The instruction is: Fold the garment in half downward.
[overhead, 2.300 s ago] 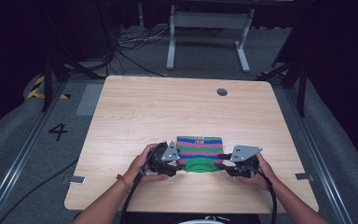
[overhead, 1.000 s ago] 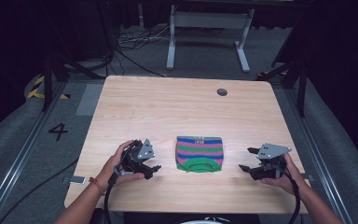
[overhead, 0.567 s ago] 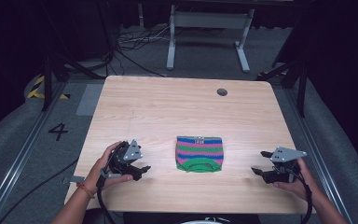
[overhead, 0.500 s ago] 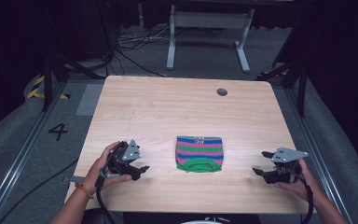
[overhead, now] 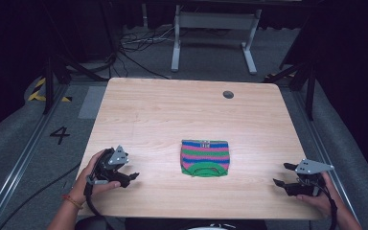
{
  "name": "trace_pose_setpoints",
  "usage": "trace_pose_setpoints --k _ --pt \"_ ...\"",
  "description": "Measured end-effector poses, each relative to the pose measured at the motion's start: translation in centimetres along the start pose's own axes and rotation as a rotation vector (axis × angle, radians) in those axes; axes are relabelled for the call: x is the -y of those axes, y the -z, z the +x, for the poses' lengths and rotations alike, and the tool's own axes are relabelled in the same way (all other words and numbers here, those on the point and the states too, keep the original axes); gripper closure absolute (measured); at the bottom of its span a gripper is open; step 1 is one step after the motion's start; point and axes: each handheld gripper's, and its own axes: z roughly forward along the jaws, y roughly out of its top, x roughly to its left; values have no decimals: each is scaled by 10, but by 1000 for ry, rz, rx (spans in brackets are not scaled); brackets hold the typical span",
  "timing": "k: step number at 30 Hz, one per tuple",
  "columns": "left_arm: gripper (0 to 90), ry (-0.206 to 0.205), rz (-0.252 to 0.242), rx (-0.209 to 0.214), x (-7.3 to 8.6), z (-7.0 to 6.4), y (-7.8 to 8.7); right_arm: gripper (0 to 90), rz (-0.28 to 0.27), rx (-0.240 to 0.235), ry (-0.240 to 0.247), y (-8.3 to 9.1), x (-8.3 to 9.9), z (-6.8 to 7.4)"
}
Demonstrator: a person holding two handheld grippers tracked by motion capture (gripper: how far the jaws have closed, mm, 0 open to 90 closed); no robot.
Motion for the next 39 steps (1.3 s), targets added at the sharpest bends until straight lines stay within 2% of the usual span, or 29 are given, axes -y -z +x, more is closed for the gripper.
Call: trace_pose_setpoints --k 4,7,9,13,14,17,18,20,29,32,39 --pt "188 36 -16 2 13 0 3 246 -6 6 -37 2 10 -4" --pt "188 81 -54 17 25 2 8 241 -21 16 -83 5 19 -6" --pt "186 92 -57 24 29 3 8 238 -25 17 -91 5 21 -7" --pt "178 130 -63 46 40 6 6 222 -44 11 -141 7 30 -8" --pt "173 136 -55 46 43 7 4 219 -45 12 -145 8 31 -9" --pt "162 157 -90 37 48 8 3 204 -41 1 -146 8 32 -9" --pt "160 168 -97 29 48 7 2 200 -38 -6 -148 8 32 -9" --pt "149 164 -93 23 48 7 2 197 -34 -20 -159 7 32 -11" --pt "135 191 -87 -5 47 4 2 191 -33 -17 -158 7 32 -11" --pt "124 197 -84 -12 46 4 1 157 -27 -3 -170 6 32 -11" --pt "0 245 -48 -40 43 6 -3 143 -23 7 -180 6 31 -11"
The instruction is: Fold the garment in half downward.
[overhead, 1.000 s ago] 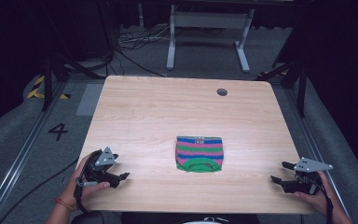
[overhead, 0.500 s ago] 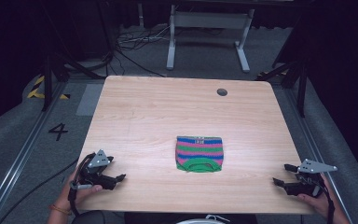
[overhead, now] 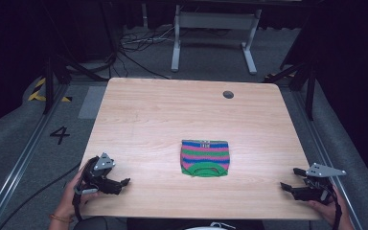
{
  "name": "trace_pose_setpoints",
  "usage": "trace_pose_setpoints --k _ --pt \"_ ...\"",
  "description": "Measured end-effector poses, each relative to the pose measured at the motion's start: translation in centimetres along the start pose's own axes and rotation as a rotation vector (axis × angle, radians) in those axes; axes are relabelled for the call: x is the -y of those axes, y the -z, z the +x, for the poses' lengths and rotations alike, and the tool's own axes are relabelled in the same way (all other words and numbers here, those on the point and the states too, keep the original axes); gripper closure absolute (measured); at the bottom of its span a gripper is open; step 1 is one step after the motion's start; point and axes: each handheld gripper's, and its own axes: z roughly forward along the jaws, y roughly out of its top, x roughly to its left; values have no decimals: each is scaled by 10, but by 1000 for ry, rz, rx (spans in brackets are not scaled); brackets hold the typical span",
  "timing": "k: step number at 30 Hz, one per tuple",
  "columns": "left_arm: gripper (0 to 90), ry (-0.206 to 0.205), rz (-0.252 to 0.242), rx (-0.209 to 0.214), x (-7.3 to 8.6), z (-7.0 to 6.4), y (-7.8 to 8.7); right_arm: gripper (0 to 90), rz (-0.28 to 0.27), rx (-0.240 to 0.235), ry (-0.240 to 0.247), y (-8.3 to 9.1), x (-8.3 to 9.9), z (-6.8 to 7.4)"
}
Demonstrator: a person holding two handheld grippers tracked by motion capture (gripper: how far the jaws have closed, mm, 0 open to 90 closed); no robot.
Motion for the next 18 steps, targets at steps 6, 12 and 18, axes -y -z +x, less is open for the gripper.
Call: trace_pose_setpoints --k 6,12,18 --pt "0 0 0 0 0 0 0 124 5 6 -7 0 0 0" --pt "0 0 0 0 0 0 0 124 5 6 -7 0 0 0" --pt "0 1 0 -2 0 0 0 125 5 6 -7 0 0 0"
